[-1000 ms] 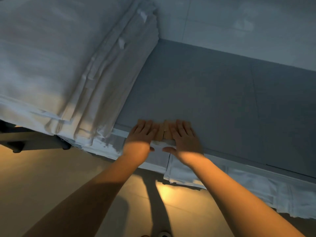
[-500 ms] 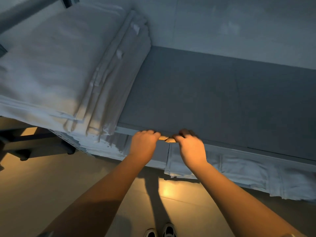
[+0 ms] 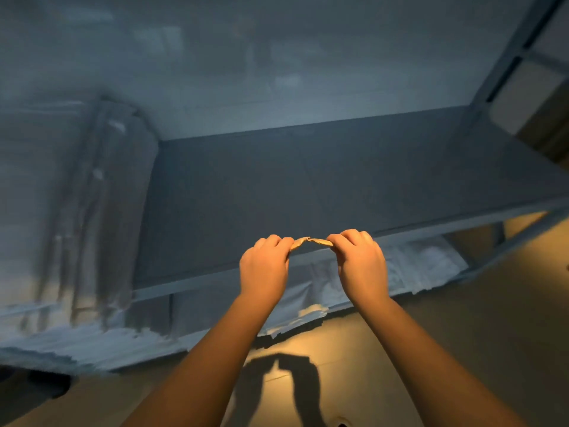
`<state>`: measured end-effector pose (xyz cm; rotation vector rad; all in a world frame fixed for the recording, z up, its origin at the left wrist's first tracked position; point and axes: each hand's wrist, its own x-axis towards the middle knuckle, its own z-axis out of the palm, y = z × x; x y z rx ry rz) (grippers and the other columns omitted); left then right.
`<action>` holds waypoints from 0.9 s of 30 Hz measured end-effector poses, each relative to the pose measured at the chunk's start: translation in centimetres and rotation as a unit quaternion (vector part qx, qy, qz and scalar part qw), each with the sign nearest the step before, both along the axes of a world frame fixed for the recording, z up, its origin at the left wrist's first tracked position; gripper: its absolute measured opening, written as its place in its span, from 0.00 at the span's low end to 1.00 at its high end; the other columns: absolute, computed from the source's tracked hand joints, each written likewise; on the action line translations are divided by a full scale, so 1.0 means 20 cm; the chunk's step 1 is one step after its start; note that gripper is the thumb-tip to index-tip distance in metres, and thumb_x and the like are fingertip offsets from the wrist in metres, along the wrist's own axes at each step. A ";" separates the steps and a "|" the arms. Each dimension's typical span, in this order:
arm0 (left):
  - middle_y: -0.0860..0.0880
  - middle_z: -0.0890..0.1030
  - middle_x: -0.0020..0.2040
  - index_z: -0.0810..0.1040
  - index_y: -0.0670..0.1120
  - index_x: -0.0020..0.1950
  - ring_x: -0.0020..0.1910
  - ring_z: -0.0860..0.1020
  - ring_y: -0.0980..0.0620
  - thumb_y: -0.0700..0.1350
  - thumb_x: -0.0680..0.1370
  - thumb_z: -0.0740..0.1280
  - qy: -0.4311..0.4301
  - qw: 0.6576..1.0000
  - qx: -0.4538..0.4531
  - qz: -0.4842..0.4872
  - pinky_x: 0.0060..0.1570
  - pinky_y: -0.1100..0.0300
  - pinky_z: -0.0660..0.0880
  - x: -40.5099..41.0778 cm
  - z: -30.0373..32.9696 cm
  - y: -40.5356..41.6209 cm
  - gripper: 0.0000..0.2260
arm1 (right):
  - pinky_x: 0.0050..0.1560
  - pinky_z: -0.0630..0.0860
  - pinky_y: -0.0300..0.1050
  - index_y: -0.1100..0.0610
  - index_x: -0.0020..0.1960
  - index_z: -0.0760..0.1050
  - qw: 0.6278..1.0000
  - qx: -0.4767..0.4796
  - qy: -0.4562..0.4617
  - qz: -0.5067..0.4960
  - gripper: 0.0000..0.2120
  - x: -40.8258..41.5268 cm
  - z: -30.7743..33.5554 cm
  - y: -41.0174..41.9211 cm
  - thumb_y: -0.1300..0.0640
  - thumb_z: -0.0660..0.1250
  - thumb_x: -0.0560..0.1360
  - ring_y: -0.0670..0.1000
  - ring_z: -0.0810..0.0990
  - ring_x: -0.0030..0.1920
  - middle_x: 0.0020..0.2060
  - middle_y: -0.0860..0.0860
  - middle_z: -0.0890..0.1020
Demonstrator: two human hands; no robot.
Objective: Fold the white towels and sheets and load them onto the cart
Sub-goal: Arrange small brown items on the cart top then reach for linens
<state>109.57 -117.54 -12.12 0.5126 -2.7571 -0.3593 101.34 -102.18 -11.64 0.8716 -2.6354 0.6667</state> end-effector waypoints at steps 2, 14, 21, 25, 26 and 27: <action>0.52 0.79 0.48 0.78 0.52 0.57 0.44 0.74 0.50 0.42 0.81 0.59 0.001 0.999 0.000 -0.036 0.36 0.57 0.68 -0.10 0.02 0.12 0.11 | 0.36 0.70 0.49 0.58 0.46 0.81 0.999 -0.002 -0.005 -0.045 0.07 -0.03 0.01 0.17 0.68 0.69 0.72 0.58 0.74 0.39 0.39 0.54 0.79; 0.45 0.80 0.42 0.82 0.44 0.51 0.40 0.77 0.41 0.36 0.75 0.66 0.033 0.954 0.016 -0.297 0.31 0.53 0.71 -0.67 0.07 1.27 0.08 | 0.36 0.74 0.50 0.59 0.43 0.82 0.950 -0.041 0.014 -0.308 0.08 -0.15 0.01 1.36 0.68 0.73 0.66 0.60 0.77 0.37 0.36 0.55 0.80; 0.43 0.79 0.43 0.82 0.44 0.52 0.41 0.77 0.40 0.38 0.76 0.66 0.053 0.913 0.022 -0.404 0.32 0.50 0.73 -0.96 0.09 2.10 0.08 | 0.42 0.76 0.53 0.58 0.46 0.83 0.911 -0.051 0.012 -0.409 0.06 -0.25 0.04 2.15 0.65 0.70 0.71 0.62 0.78 0.42 0.40 0.56 0.81; 0.44 0.78 0.46 0.80 0.44 0.55 0.43 0.76 0.41 0.39 0.77 0.64 0.052 0.885 0.028 -0.462 0.34 0.52 0.71 -1.09 0.11 2.53 0.09 | 0.44 0.75 0.53 0.58 0.50 0.82 0.888 -0.054 0.012 -0.456 0.07 -0.29 0.08 2.57 0.63 0.68 0.73 0.60 0.77 0.46 0.44 0.55 0.82; 0.44 0.79 0.46 0.80 0.45 0.56 0.44 0.76 0.42 0.39 0.77 0.64 0.055 0.878 0.030 -0.474 0.35 0.52 0.72 -1.12 0.11 2.64 0.10 | 0.45 0.75 0.53 0.57 0.51 0.82 0.882 -0.054 0.009 -0.468 0.08 -0.29 0.08 2.66 0.63 0.67 0.74 0.60 0.77 0.47 0.45 0.55 0.82; 0.45 0.79 0.47 0.80 0.45 0.57 0.44 0.76 0.43 0.39 0.78 0.63 0.056 0.872 0.032 -0.485 0.36 0.52 0.73 -1.14 0.12 2.74 0.11 | 0.45 0.75 0.53 0.57 0.52 0.82 0.876 -0.056 0.007 -0.479 0.08 -0.30 0.09 2.75 0.62 0.67 0.74 0.60 0.77 0.48 0.46 0.54 0.82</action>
